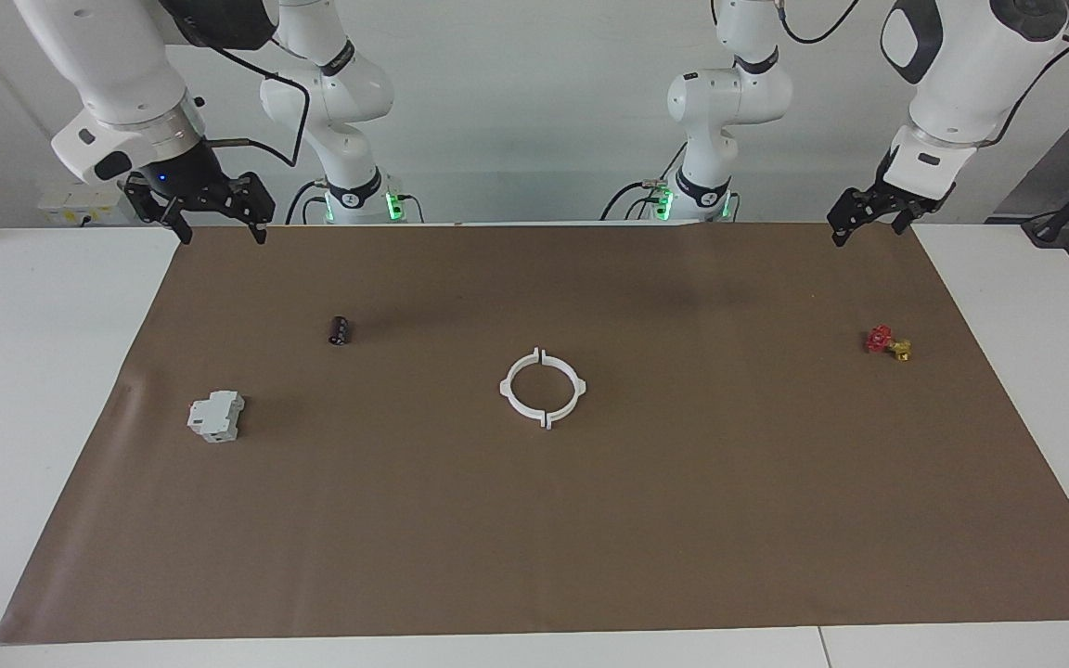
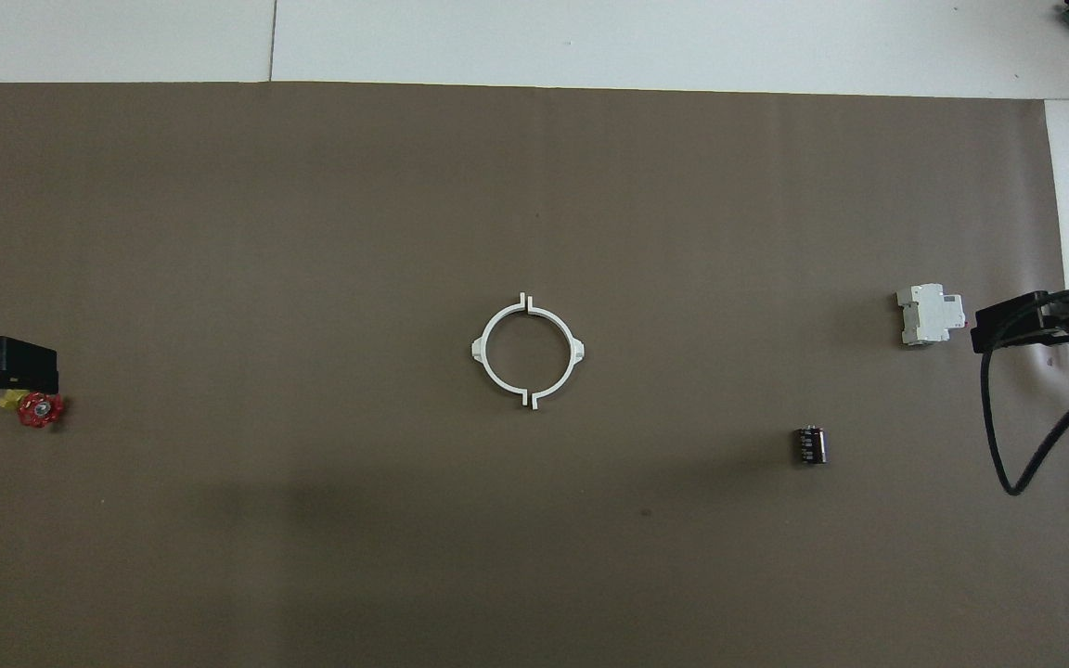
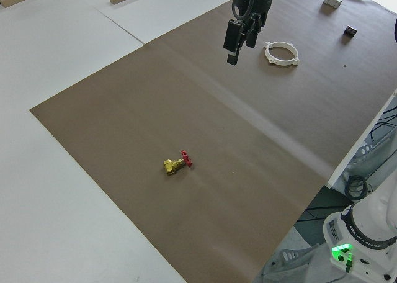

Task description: Assemble drain pipe with both arms

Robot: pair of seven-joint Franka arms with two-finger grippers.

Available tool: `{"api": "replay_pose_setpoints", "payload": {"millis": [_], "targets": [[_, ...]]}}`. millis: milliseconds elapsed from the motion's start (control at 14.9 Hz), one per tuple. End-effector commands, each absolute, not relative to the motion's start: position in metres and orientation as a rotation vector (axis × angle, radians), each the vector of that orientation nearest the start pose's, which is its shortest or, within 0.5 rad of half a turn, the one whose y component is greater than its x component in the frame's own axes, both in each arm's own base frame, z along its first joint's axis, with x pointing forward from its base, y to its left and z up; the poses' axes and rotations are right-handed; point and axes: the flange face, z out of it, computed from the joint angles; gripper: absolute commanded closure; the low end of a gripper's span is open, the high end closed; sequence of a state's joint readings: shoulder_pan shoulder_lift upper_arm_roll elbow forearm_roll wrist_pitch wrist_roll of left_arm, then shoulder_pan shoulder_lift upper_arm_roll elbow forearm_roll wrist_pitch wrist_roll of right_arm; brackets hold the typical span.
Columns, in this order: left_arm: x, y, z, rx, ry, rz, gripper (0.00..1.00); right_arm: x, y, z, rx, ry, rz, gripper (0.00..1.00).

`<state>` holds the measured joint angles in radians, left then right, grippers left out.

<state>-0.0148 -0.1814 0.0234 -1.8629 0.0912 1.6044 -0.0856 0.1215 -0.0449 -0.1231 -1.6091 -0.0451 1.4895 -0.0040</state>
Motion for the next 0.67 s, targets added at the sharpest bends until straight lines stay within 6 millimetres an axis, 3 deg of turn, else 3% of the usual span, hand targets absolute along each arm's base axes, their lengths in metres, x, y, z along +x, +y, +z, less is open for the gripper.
{"api": "replay_pose_setpoints", "payload": {"millis": [0,538,605], "targets": [[0.491,0.011,0.593,-3.061,-0.106,0.111,0.00,0.526,-0.011,0.628,-3.154,-0.033,0.120,0.00],[0.494,0.028,0.597,-3.072,-0.089,0.053,0.00,0.526,-0.011,0.628,-3.154,-0.033,0.120,0.00],[0.501,0.029,0.586,-3.071,-0.090,0.078,0.00,0.526,-0.011,0.628,-3.154,-0.033,0.120,0.00]]}}
